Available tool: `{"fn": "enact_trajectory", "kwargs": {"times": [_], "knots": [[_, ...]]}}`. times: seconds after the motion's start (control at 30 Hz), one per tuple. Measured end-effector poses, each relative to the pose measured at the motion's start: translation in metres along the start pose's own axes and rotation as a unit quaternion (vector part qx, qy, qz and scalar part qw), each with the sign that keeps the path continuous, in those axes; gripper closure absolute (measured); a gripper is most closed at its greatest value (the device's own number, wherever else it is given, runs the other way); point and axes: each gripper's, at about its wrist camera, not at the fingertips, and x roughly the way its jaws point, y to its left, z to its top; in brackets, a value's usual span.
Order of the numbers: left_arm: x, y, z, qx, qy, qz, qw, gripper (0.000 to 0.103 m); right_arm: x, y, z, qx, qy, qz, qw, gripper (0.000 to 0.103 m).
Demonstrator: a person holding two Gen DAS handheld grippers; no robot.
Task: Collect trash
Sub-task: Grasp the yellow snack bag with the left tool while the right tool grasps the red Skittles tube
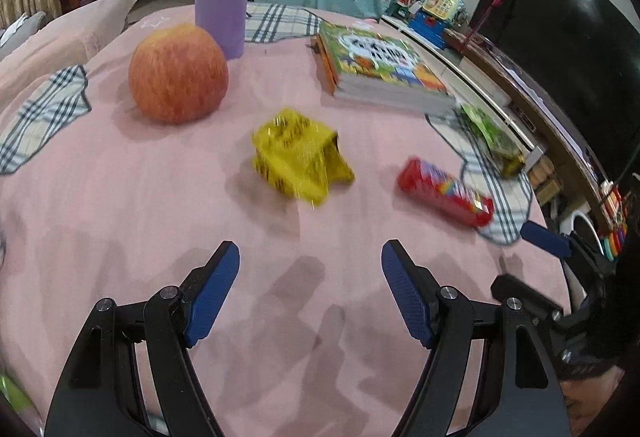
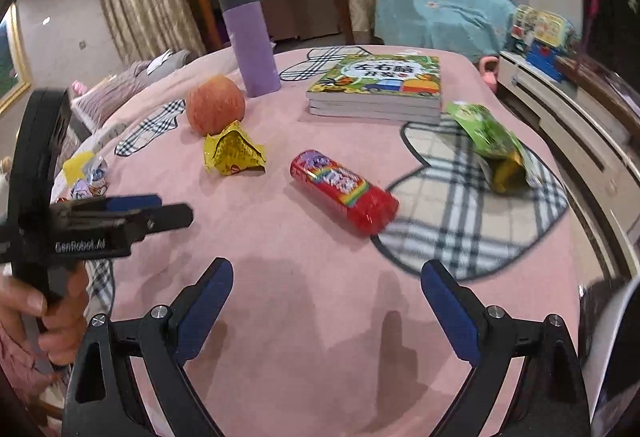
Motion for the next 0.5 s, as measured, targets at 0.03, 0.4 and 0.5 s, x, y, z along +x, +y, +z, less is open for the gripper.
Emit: {"fn": "enact_trajectory", "kwargs": {"times": [0.03, 0.4, 0.5], "knots": [[0.003, 0.001, 0.006, -0.001, -0.004, 0.002, 1.0, 0.028, 0.003, -0.001, 0.003, -0.002, 0.0, 0.0, 1.0, 0.007], [0.039, 0.013, 0.03, -0.002, 0.0, 0.014, 0.9999, 0.058, 0.048, -0.002, 0.03, -0.048, 0.03, -0.001, 0.998, 0.012], [0.044, 0.014, 0.029, 0.0, 0.006, 0.004, 1.0, 0.086, 0.058, -0.005, 0.029, -0.045, 0.048, -0.008, 0.998, 0.021]]}}
